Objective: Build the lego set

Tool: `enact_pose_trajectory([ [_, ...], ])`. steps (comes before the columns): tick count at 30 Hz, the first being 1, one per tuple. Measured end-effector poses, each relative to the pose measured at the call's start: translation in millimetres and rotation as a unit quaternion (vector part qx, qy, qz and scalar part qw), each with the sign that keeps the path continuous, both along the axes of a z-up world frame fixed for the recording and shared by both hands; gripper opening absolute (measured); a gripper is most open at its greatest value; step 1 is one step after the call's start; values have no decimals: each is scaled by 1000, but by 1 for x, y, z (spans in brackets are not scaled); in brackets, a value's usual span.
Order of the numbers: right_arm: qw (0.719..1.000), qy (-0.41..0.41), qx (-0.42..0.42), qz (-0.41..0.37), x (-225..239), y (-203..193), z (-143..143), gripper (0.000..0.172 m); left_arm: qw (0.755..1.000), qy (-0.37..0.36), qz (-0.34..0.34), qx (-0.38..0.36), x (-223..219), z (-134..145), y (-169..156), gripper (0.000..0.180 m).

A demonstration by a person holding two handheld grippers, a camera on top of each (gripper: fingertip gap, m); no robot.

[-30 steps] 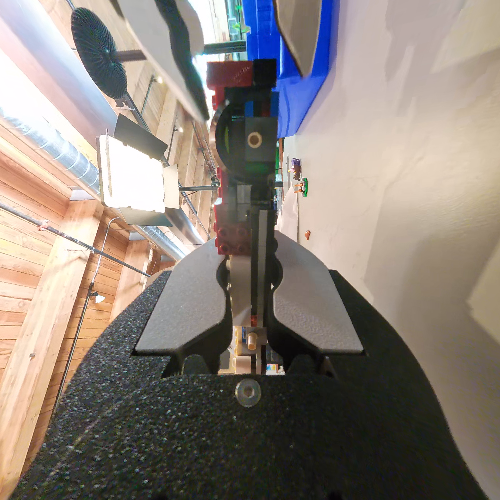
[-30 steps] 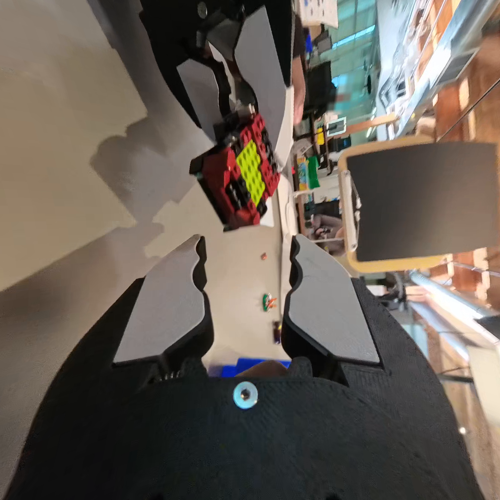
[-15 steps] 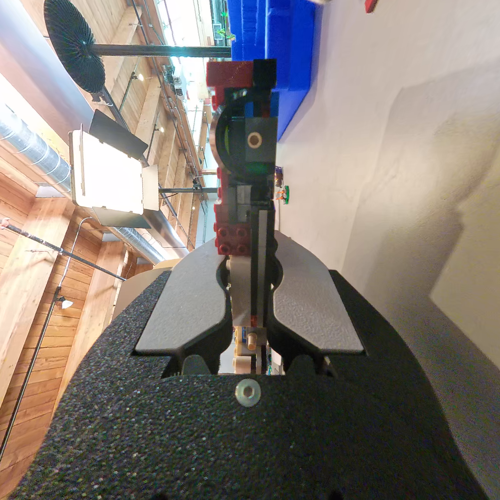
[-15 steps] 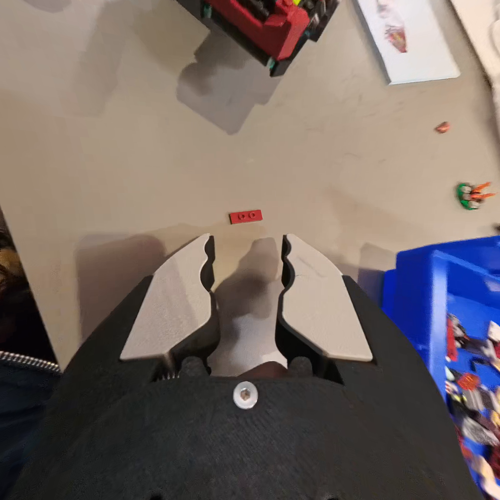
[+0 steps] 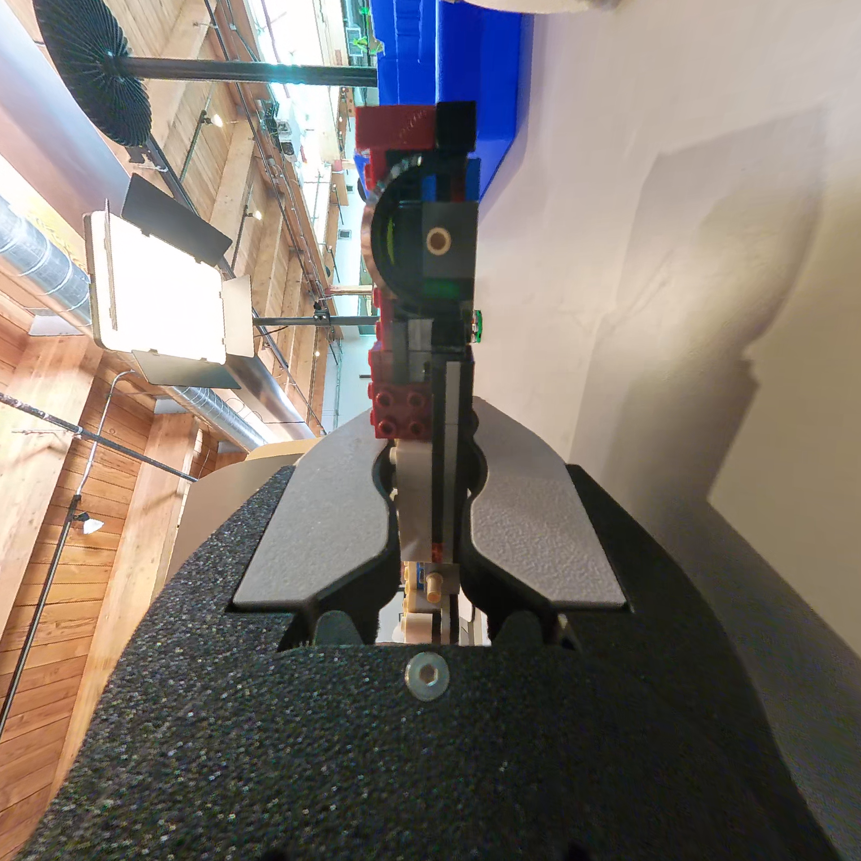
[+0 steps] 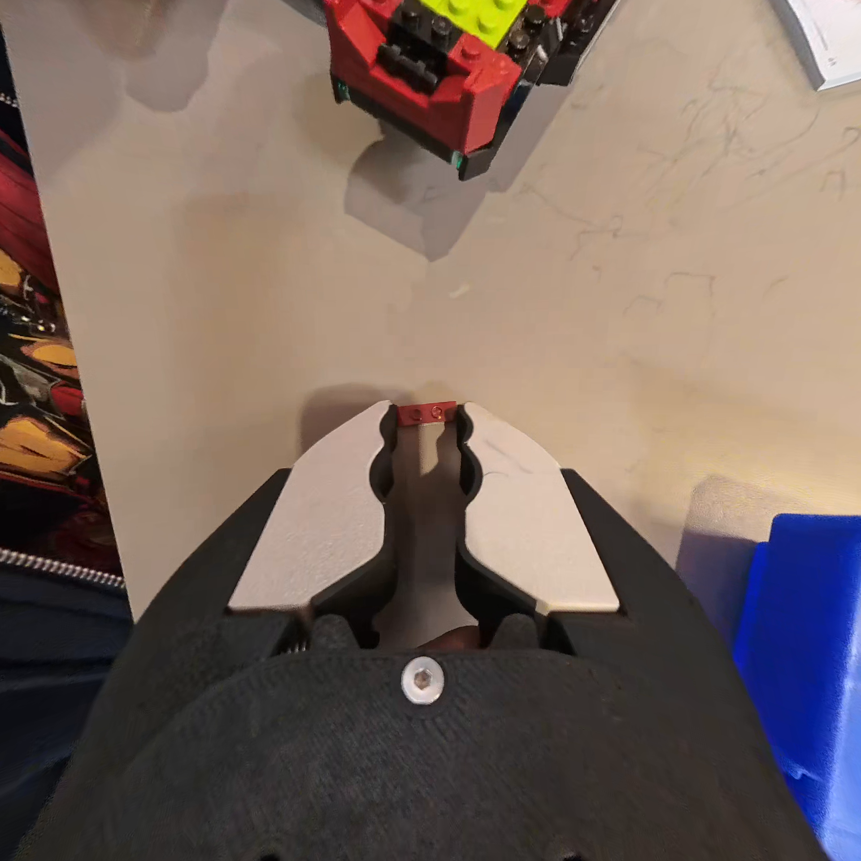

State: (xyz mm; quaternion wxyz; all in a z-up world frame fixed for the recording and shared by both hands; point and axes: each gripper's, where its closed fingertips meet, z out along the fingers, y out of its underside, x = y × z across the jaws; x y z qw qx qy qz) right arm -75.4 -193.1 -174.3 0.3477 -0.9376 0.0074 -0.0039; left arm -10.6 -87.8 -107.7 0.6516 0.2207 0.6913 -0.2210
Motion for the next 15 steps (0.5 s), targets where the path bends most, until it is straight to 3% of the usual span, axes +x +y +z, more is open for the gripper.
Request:
enact_pose_trajectory([
  [4, 999, -24, 10, -34, 5, 5, 10, 24, 1000, -12, 14, 9, 0, 2, 2, 25],
  [11, 986, -32, 128, -105, 16, 47, 88, 25, 998, -20, 51, 32, 9, -1, 8, 25],
  [15, 981, -5, 140, -132, 15, 81, 94, 25, 998, -16, 57, 34, 10, -3, 10, 25],
])
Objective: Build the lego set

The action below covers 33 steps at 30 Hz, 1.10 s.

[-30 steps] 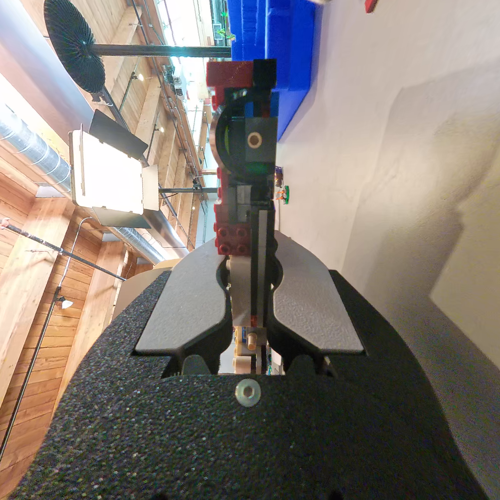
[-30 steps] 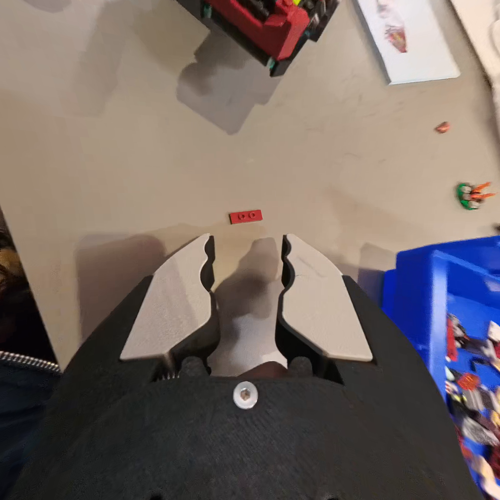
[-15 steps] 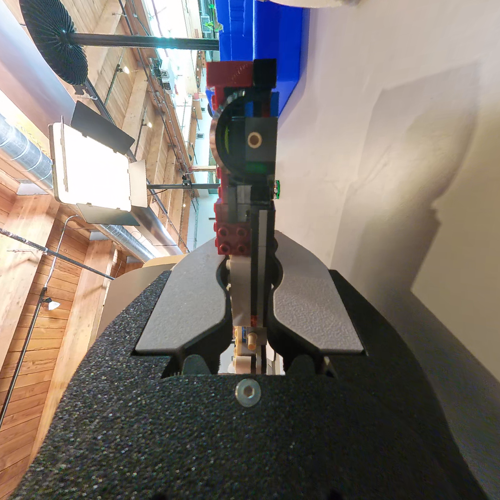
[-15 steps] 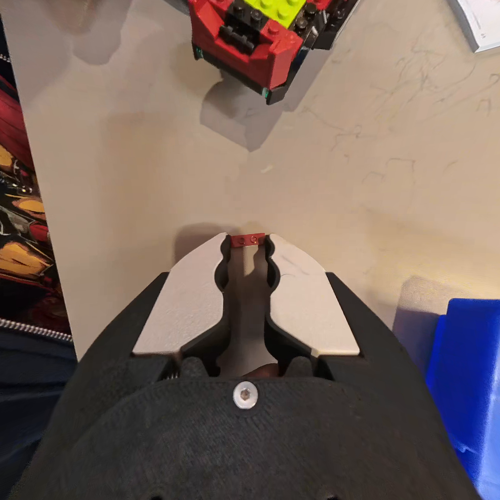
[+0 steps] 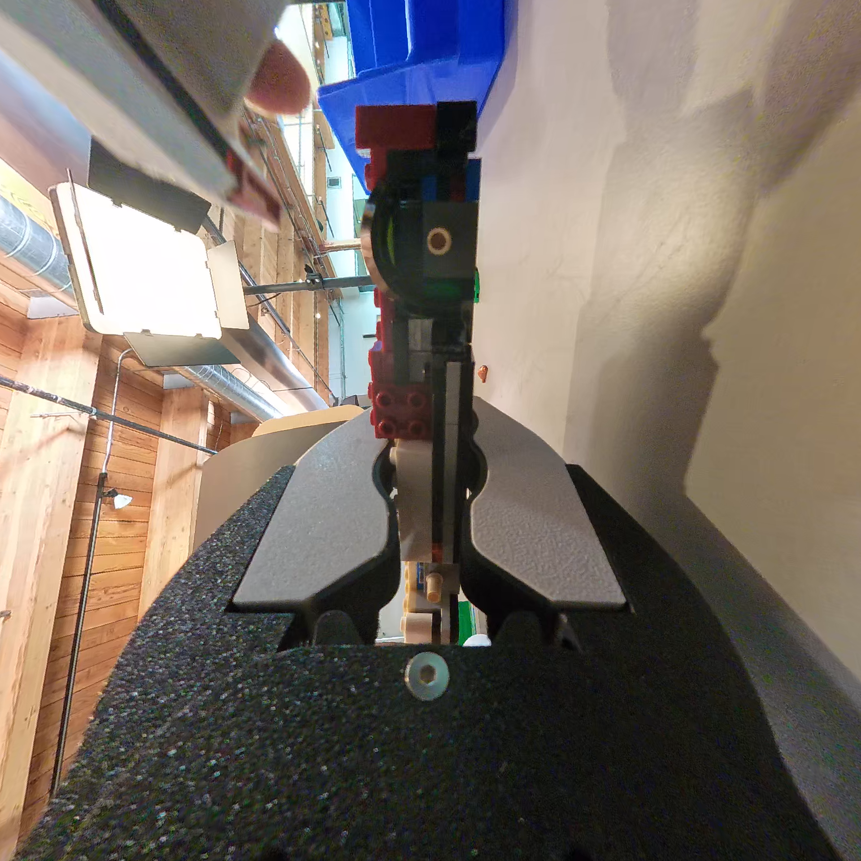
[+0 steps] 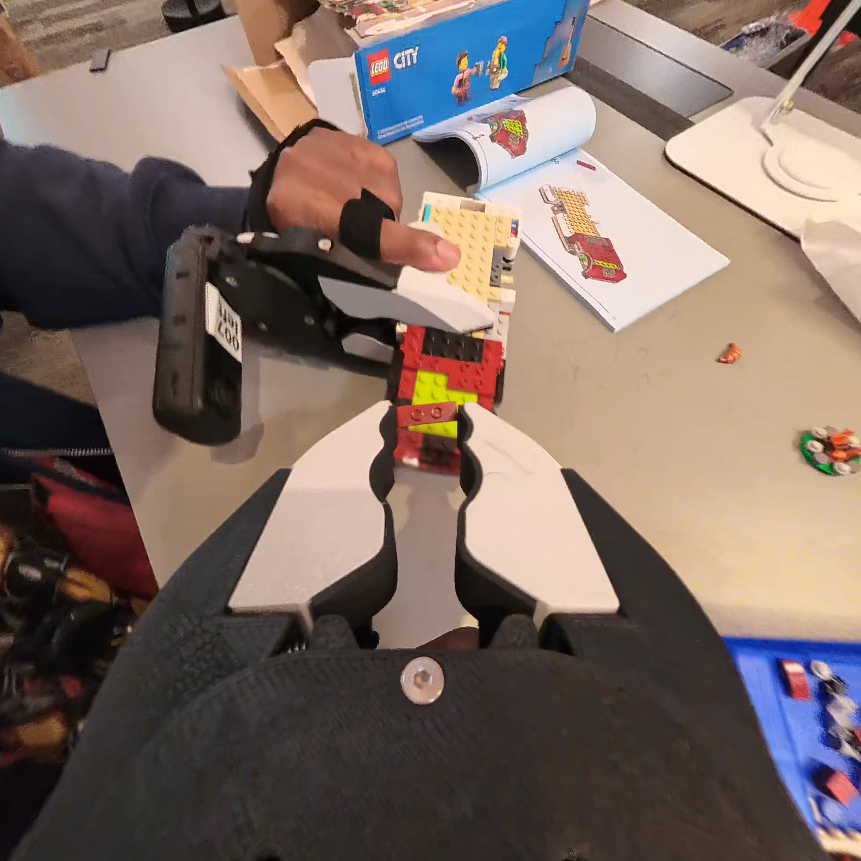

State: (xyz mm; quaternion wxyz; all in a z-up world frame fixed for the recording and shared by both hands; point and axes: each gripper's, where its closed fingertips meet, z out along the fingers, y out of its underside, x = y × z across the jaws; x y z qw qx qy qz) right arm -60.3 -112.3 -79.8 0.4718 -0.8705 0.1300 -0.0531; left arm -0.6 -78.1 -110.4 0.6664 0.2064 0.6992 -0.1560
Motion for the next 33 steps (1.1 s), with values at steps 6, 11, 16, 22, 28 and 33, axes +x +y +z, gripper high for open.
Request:
enact_pose_trajectory([
  [6, 999, 21, -22, -34, 4, 28, -13, 25, 1000, 2, 1, -1, -1, 1, 0, 25],
  [11, 998, 17, -33, -48, 6, 31, -18, 25, 1000, 3, 2, -10, 0, 3, 3, 25],
  [16, 998, -7, -39, -54, 5, 30, -18, 31, 1000, 4, 1, -13, -1, 5, 2, 25],
  [22, 997, -68, -28, -33, 1, 30, -9, 36, 1000, 7, 2, -18, -1, 6, 3, 25],
  [28, 975, -215, -45, 38, -6, 12, -7, 48, 1000, 11, 4, -28, -1, 8, 3, 25],
  [33, 937, -336, -69, 71, -6, -5, -17, 52, 999, 12, 4, -33, -2, 7, 3, 25],
])
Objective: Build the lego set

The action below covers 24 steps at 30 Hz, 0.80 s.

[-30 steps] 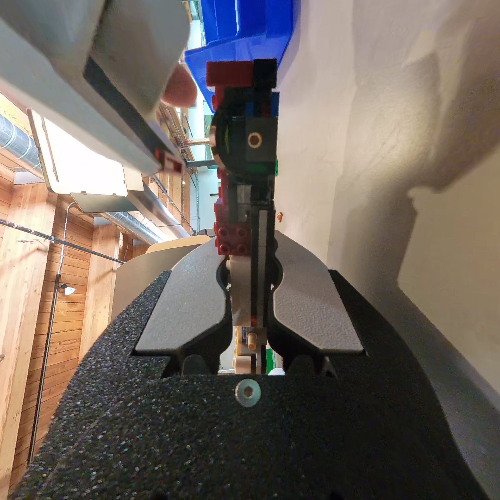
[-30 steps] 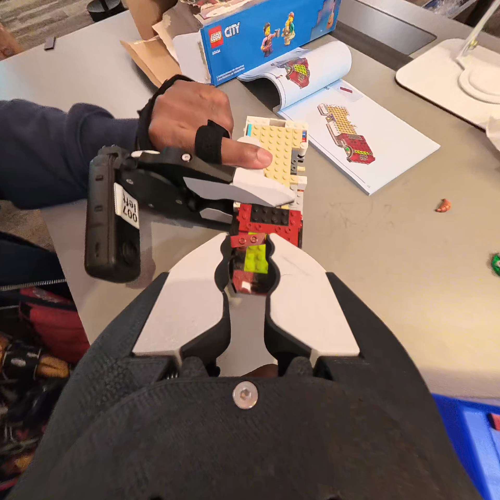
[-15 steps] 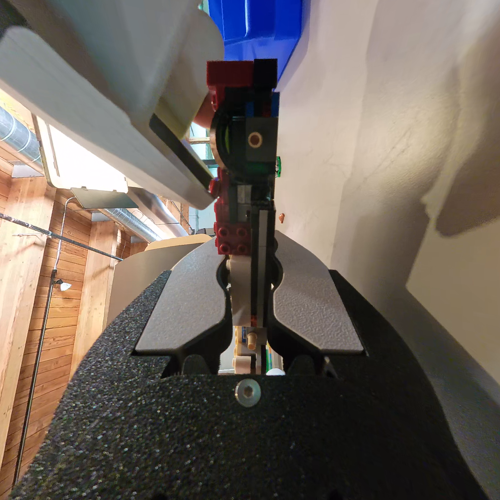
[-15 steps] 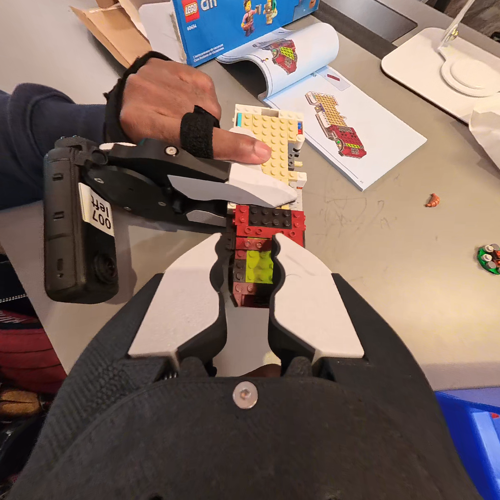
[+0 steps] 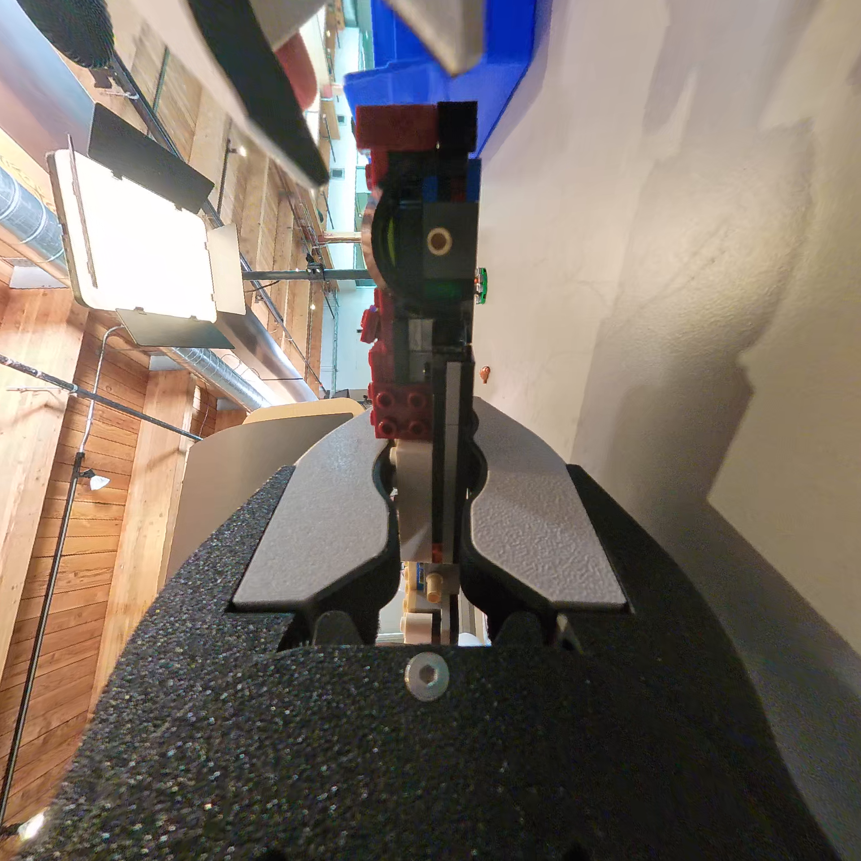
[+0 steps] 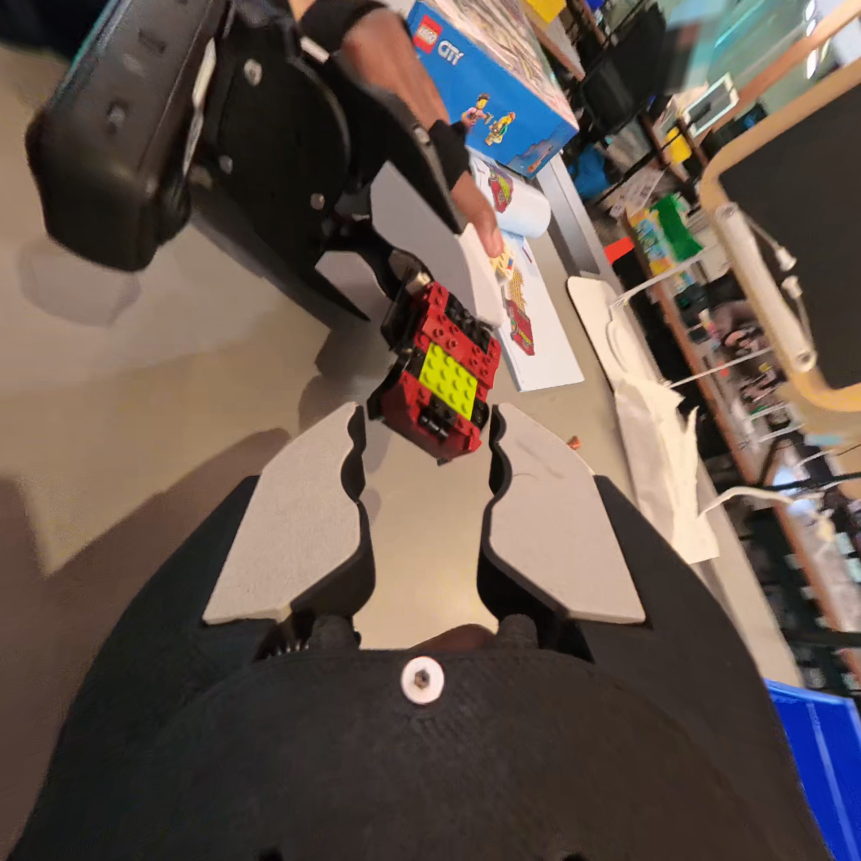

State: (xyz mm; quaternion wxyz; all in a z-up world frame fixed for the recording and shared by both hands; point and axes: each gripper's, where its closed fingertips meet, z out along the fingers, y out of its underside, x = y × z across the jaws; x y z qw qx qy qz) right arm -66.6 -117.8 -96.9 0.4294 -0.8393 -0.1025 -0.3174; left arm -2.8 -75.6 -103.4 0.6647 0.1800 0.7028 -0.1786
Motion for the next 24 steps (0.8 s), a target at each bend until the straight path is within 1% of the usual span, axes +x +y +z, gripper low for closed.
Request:
enact_pose_trajectory([
  [3, 997, -74, -5, 23, -2, -3, -4, 53, 1000, 1, -1, -5, -1, 1, 0, 25],
  [5, 991, -124, -1, 43, -4, -2, -2, 53, 1000, 1, 0, -5, -2, 1, 2, 25],
  [7, 985, -157, 12, 65, -6, 3, 2, 52, 1000, 3, 2, -7, -2, 1, 5, 25],
  [11, 973, -194, 49, 118, -4, 17, 8, 58, 1000, 3, 14, -11, 1, 5, 15, 25],
  [15, 958, -227, 73, 159, 2, 40, 5, 63, 999, -2, 36, -13, 7, 9, 31, 25],
  [18, 944, -269, 94, 169, 4, 59, 10, 69, 998, -2, 55, -14, 13, 11, 45, 25],
  [21, 926, -314, 122, 171, 6, 76, 14, 72, 998, -4, 67, -19, 19, 13, 56, 25],
  [24, 919, -334, 126, 168, 10, 84, 12, 73, 997, -2, 76, -19, 24, 12, 61, 25],
])
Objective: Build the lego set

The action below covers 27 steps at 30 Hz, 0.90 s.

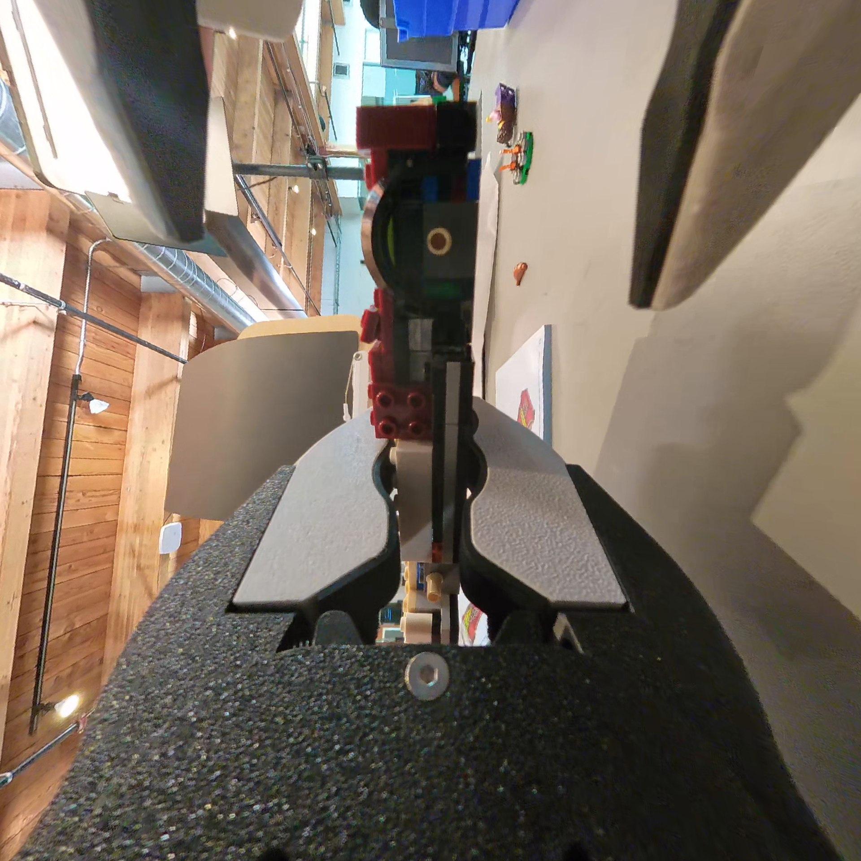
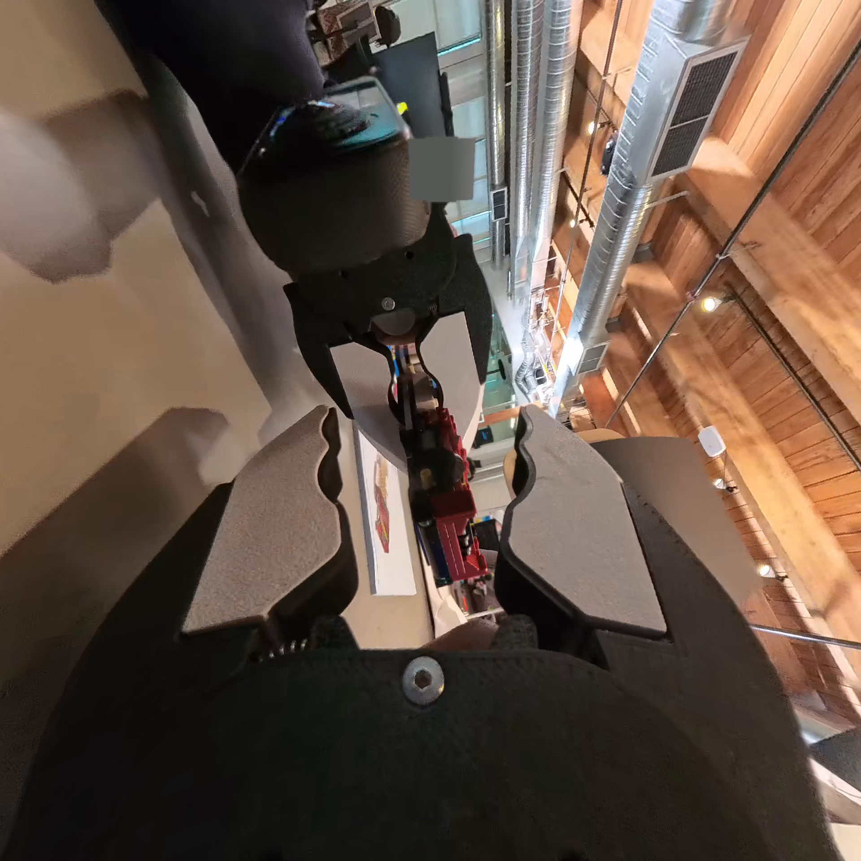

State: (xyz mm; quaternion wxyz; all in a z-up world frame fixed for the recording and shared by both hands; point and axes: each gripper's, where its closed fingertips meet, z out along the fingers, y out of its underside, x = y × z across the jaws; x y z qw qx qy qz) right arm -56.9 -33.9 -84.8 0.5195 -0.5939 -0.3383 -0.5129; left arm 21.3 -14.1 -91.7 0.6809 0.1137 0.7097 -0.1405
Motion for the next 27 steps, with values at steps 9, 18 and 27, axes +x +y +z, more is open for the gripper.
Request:
enact_pose_trajectory([
  [9, 999, 44, 0, -19, 10, -7, 2, 74, 1000, 7, 4, -11, 3, -2, 5, 25],
  [18, 998, 44, -32, -30, 16, -9, -10, 75, 1000, 9, -11, -20, -3, -2, 0, 25],
  [27, 998, 51, -36, -29, 16, -13, -17, 77, 999, 13, -14, -30, -4, -3, -1, 25],
])
